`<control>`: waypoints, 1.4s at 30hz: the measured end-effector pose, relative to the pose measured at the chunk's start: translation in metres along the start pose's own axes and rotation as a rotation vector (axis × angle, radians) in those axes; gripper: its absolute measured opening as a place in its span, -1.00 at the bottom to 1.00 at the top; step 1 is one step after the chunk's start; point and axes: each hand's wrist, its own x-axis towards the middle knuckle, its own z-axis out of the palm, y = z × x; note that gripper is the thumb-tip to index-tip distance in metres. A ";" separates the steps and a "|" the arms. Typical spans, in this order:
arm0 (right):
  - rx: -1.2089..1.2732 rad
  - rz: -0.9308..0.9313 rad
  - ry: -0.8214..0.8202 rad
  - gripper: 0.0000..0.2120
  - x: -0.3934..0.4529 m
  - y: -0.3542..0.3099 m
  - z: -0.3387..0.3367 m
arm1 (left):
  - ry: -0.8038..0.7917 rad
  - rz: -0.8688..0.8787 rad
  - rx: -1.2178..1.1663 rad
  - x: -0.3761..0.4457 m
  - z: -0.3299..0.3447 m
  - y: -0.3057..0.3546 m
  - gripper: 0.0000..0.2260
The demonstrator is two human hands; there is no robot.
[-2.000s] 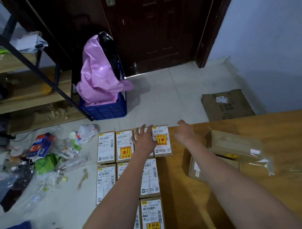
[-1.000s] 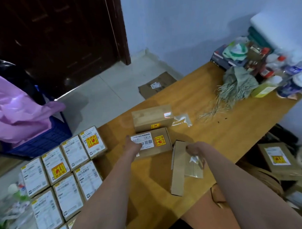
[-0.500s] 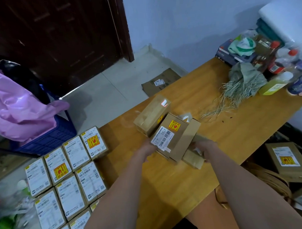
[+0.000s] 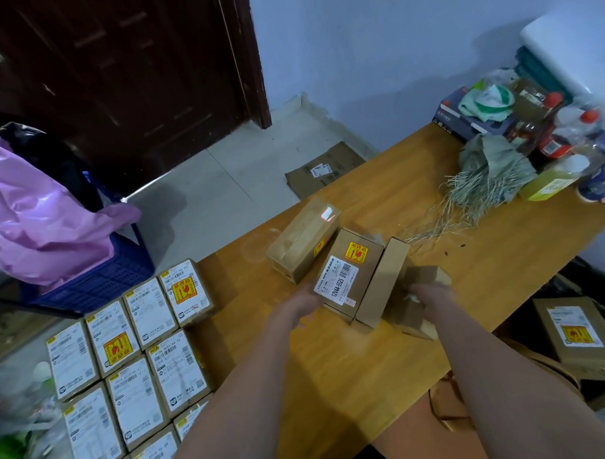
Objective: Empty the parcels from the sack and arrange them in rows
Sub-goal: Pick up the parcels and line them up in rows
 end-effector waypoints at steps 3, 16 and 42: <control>-0.110 0.020 0.093 -0.47 0.004 -0.017 -0.007 | 0.039 -0.017 -0.035 -0.005 -0.009 0.002 -0.48; -0.415 -0.515 0.574 -0.44 -0.113 -0.088 0.019 | 0.224 0.197 -0.230 -0.060 -0.041 0.004 -0.82; -0.646 -0.716 -0.440 -0.45 -0.273 -0.062 0.245 | 0.261 0.355 -0.727 -0.141 -0.123 -0.117 -0.50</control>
